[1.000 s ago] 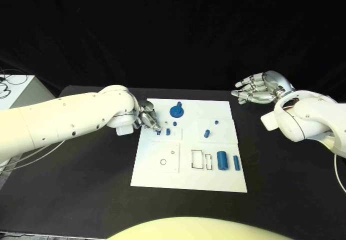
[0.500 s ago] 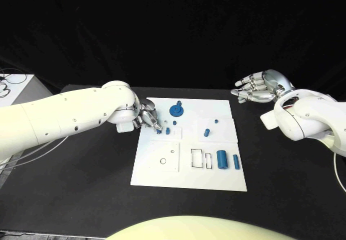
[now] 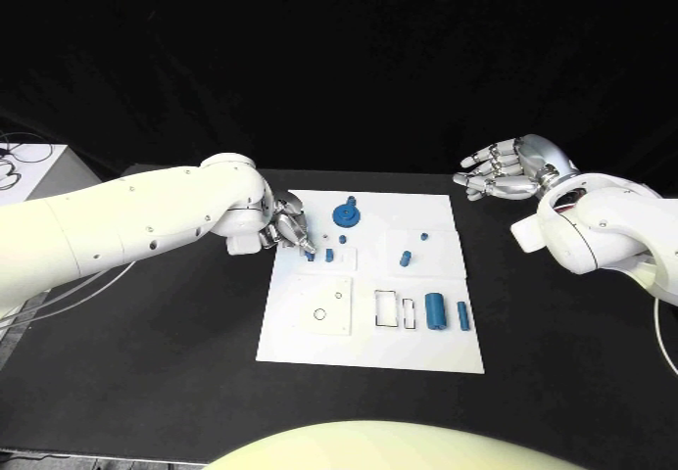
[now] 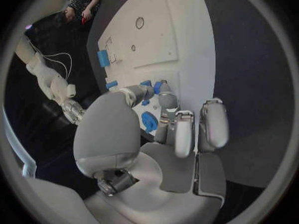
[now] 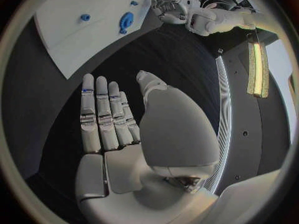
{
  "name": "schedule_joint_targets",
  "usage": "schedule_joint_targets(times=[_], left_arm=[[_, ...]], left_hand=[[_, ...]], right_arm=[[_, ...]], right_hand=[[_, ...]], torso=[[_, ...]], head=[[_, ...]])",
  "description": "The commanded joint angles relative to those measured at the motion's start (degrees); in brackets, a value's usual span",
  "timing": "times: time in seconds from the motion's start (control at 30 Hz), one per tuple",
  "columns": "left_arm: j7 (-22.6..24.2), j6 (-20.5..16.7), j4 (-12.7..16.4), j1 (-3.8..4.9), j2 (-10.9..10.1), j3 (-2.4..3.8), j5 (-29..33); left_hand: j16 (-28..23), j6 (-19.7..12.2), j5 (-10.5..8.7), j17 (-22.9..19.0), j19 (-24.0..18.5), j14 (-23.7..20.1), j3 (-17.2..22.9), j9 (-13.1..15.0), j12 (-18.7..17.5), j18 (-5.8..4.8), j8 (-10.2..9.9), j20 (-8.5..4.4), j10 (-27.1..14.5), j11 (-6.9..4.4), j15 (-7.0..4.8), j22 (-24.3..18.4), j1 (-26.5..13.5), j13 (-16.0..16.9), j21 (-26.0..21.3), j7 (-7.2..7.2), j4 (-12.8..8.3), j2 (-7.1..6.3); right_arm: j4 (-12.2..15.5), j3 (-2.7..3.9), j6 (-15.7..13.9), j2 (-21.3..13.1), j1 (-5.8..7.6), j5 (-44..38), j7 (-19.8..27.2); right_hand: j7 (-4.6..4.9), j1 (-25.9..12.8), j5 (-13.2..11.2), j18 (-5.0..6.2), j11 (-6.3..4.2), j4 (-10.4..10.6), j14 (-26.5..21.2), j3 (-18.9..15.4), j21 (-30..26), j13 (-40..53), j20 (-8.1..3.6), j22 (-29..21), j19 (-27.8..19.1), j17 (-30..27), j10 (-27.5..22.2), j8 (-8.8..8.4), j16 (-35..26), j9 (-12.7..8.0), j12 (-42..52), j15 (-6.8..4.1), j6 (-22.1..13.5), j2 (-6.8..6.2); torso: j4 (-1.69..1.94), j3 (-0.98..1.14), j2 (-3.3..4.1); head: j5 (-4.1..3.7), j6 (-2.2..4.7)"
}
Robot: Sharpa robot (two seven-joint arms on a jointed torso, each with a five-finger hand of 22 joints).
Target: Assemble the parts on the task board
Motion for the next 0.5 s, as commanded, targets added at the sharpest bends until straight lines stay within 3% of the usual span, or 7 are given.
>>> schedule_joint_targets(times=[0.03, 0.5], left_arm=[[0.20, 1.43, -0.21, 0.09, 0.28, 0.04, -0.90], [0.17, 1.91, -0.69, 0.10, 0.61, -0.24, -1.42]], left_hand=[[0.19, 0.32, 0.18, 15.09, 0.41, 5.95, 12.52, 0.10, 0.34, -0.47, 0.13, -0.16, 0.33, -0.26, -0.48, 0.04, 0.06, 0.06, 0.34, -0.04, -12.93, 0.26], [0.19, 0.39, 0.26, 15.09, 0.30, 5.95, 12.55, 0.07, 0.26, -0.45, 0.06, -0.18, 0.32, -0.26, -0.49, -0.07, -0.01, -0.04, 0.29, -0.03, -12.97, 0.26]], right_arm=[[0.02, 0.01, 0.73, 0.01, -0.03, -0.11, 0.79], [-0.01, 0.01, 0.78, 0.04, -0.03, -0.12, 0.80]], right_hand=[[0.95, 0.01, 0.29, 0.34, 0.09, -0.06, -0.25, 0.27, -0.05, -0.04, -0.13, -0.05, -0.37, -0.05, 0.13, 0.21, -0.26, -0.05, -0.25, 0.04, 0.05, 0.58], [0.95, 0.01, 0.29, 0.34, 0.09, -0.06, -0.25, 0.27, -0.05, -0.04, -0.13, -0.05, -0.37, -0.05, 0.13, 0.21, -0.26, -0.05, -0.25, 0.04, 0.05, 0.58]], torso=[[0.04, -0.02, -0.02], [0.03, -0.04, -0.01]], head=[[-0.02, 0.01], [-0.02, -0.06]])
